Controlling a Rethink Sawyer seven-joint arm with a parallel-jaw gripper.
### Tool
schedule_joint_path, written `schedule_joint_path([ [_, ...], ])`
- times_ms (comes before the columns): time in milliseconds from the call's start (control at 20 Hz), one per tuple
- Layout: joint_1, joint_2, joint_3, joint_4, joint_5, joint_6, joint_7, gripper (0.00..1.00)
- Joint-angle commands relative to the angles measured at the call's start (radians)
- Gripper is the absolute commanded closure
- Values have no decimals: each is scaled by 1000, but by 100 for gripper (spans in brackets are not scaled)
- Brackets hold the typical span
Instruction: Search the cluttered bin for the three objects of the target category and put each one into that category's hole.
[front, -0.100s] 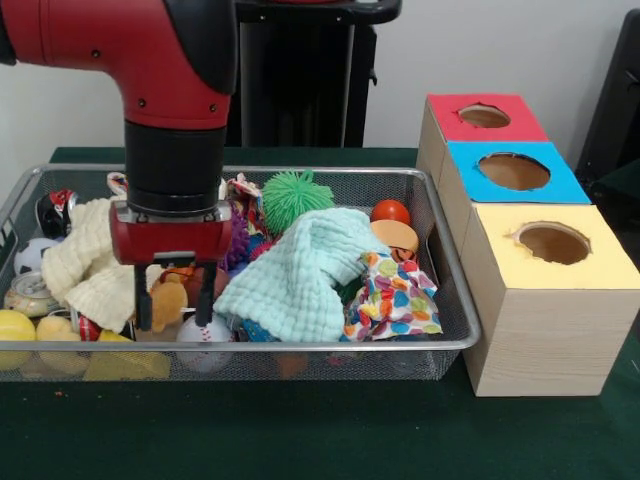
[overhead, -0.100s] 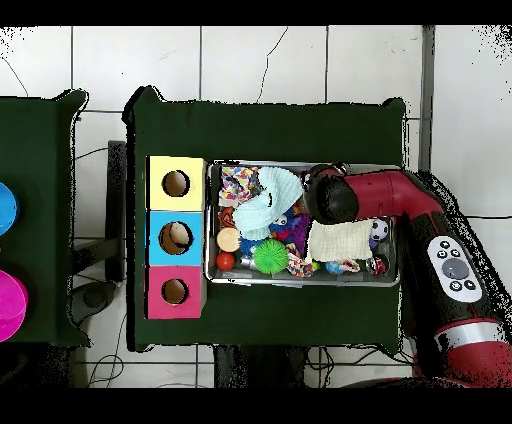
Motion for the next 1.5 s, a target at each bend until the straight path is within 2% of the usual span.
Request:
schedule_joint_path([
  [50,-40,76,62,-46,-97,12,-313,0],
  [300,-64,102,65,-29,-103,35,-326,0],
  [500,-66,104,63,6,-106,31,-297,0],
  [900,-102,82,127,85,-23,89,-292,0],
  [1300,-125,87,152,113,-12,108,-278,0],
  [1500,-99,81,114,90,-46,107,-246,0],
])
